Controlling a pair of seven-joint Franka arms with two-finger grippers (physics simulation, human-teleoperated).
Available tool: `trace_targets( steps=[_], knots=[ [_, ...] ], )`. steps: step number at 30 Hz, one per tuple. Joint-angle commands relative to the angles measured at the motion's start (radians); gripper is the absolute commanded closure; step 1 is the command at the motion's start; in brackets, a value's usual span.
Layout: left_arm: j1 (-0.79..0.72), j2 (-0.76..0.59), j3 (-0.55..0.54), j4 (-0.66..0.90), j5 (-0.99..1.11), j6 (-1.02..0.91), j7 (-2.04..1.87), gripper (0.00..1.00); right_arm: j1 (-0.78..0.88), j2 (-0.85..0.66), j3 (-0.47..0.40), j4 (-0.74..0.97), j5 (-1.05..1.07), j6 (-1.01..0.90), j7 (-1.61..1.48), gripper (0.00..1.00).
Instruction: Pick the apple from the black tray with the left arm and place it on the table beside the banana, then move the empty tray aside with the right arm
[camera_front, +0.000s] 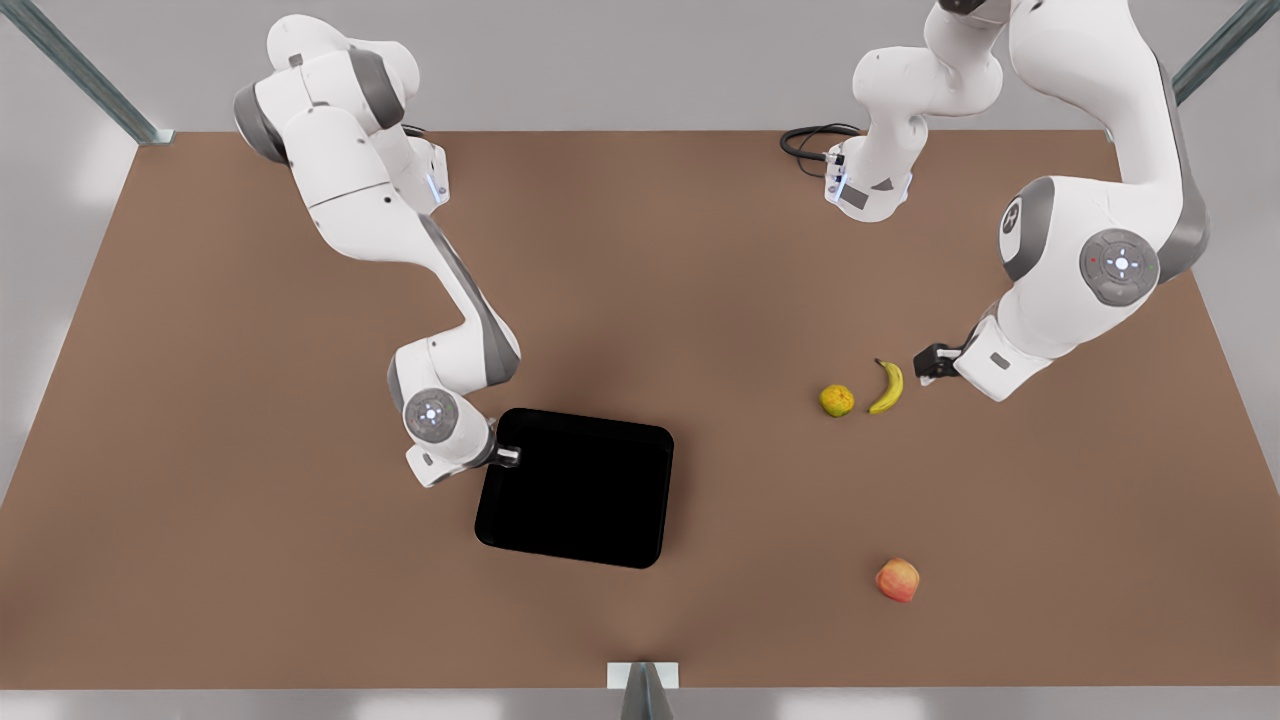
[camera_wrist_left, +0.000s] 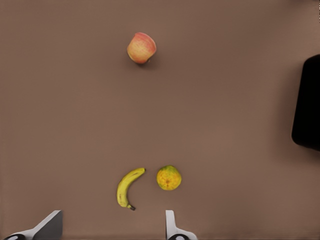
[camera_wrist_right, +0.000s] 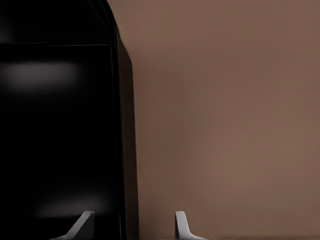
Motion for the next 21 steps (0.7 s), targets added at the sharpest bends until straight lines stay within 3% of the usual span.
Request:
trace_targets(
  steps=[1,9,17,21],
  knots=[
    [0.000,-0.001,0.000,0.001,0.001,-0.006,0.169,0.00,-0.001,0.000,0.000,0.002,0.000,0.003,0.029,0.31],
    [0.003,-0.001,0.000,-0.001,0.001,-0.006,0.169,0.00,-0.012,0.055,0.000,0.046,-0.001,0.035,-0.008,0.33],
    [0.003,0.001,0.000,-0.001,-0.001,-0.014,0.166,0.00,-0.011,0.058,0.000,0.051,-0.001,0.038,-0.028,0.67],
    [0.003,0.001,0.000,0.001,0.001,-0.013,0.165,0.00,-0.011,0.058,0.000,0.051,-0.001,0.038,-0.042,0.76]
  ],
)
